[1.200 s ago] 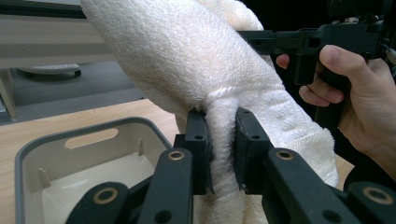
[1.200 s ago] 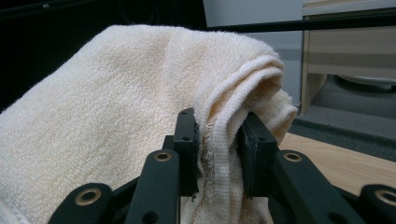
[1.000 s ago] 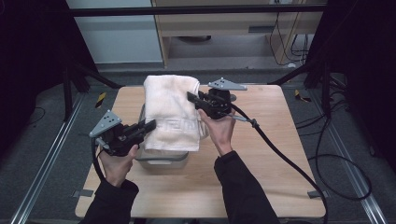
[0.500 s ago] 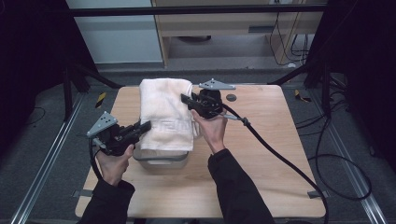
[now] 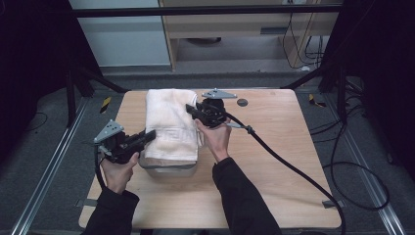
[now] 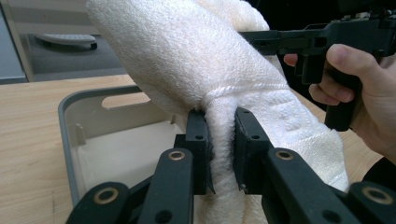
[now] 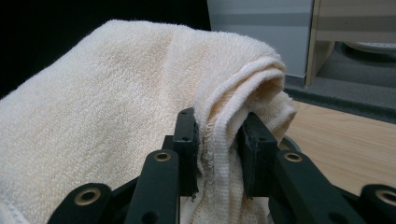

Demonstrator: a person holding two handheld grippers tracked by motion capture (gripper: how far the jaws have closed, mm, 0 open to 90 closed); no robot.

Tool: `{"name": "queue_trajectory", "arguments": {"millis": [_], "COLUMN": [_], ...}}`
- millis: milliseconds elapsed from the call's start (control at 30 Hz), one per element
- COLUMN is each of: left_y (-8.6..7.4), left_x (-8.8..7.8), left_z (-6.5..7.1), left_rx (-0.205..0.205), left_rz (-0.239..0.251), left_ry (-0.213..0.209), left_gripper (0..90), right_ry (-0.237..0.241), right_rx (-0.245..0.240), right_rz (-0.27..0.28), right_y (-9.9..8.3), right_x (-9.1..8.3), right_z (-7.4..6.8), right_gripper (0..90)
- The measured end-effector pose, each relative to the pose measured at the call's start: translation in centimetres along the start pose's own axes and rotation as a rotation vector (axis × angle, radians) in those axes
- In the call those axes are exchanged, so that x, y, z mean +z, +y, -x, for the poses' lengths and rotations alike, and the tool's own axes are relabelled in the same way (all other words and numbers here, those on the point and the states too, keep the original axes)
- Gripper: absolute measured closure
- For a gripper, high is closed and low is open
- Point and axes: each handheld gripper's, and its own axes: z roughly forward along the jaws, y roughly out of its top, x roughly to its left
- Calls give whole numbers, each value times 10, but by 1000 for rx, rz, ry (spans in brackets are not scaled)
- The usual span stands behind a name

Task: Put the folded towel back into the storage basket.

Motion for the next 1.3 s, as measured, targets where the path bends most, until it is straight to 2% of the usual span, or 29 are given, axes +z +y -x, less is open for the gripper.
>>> {"name": "queue_trajectory", "arguments": {"millis": [400, 700, 933, 1300], "left_y": [-15, -22, -30, -41], "left_x": [10, 13, 16, 28], "left_z": [-18, -26, -37, -41], "left_rx": [-15, -21, -37, -34], "left_rz": [-64, -90, -119, -173], "left_ry": [37, 63, 83, 112], "left_gripper": [771, 771, 771, 771], "right_ry": [-4, 1, -10, -42], "right_rx": [23, 39, 28, -12], "right_rz": [-52, -76, -105, -154], "right_y": [-20, -30, -39, -54], "right_x": [27, 42, 54, 61], "right_z": [3, 4, 1, 2], "right_gripper": [712, 711, 710, 700]}}
